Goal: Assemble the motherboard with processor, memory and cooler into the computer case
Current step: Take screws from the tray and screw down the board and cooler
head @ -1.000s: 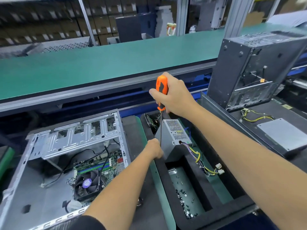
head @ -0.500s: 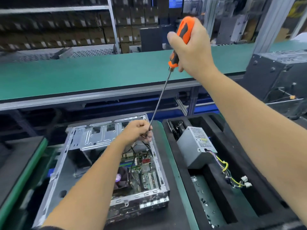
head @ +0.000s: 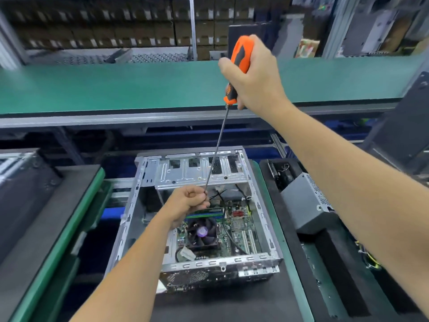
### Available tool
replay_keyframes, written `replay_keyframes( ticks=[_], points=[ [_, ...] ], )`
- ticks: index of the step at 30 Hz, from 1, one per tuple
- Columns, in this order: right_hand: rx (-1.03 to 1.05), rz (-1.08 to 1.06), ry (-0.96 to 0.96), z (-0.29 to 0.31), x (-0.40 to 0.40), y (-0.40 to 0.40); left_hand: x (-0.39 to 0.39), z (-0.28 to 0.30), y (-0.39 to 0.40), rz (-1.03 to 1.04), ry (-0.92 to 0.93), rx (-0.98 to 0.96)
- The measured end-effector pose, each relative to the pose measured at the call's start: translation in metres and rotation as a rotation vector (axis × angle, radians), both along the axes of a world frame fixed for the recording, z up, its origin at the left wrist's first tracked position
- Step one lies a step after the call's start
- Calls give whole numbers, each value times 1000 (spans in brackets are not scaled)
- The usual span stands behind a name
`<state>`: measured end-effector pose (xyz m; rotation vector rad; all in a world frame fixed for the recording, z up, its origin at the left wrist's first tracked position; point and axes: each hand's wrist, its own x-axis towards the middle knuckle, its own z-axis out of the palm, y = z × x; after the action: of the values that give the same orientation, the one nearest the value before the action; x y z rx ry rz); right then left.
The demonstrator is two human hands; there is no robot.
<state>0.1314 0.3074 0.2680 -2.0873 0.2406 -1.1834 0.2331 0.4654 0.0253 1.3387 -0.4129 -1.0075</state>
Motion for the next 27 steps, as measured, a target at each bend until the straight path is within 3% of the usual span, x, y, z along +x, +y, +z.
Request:
replay_keyframes(
  ticks=[14, 22, 27],
  points=[
    [43, -10, 96, -21, 5, -3, -3, -19, -11, -113, -231, 98],
    [41, -136, 125, -18, 4, -25, -10, -13, -29, -311, -424, 82],
    [58, -201, 133, -22, 1, -42, -10, -10, -40, -363, -429, 99]
  ],
)
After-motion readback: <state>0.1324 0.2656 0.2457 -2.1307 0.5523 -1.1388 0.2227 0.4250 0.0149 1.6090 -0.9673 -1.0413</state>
